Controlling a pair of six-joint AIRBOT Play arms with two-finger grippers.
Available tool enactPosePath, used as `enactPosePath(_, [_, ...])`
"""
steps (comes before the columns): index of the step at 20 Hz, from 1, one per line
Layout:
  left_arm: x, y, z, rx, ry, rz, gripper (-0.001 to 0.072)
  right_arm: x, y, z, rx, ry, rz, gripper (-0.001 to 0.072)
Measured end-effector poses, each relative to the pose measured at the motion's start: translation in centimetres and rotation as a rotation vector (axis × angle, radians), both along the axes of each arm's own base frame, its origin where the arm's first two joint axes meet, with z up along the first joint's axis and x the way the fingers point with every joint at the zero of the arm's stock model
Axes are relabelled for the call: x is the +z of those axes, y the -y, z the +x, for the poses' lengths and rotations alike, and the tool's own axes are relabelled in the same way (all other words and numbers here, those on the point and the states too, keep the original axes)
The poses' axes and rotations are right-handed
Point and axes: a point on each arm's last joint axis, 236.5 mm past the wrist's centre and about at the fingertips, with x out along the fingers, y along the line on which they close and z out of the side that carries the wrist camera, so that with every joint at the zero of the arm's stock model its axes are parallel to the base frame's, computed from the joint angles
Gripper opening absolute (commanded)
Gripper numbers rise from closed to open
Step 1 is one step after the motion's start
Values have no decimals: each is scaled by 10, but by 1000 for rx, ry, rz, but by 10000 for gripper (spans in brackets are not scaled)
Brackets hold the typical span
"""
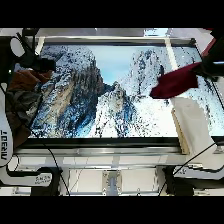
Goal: Fold the shirts.
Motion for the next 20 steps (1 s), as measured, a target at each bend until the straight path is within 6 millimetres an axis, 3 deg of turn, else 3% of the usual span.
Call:
enactPosePath(2, [0,6,0,-7,-2,-24,13,3,41,-44,-96,-78,-67,26])
enactPosePath(4, [0,10,-1,-12,-3,-41,14,6,68,-86,-175,-153,-112,25])
enactPosePath(8, [-2,14,-3,-17,-16,-58,14,4,94,-149,-280,-298,-164,24])
enactPosePath(13, [-3,15,-5,-20,-27,-64,14,-19,102,-197,-327,-500,-241,24])
enactPosePath(20, [-4,16,-7,-21,-35,-66,14,-90,79,-243,-207,-824,-274,48])
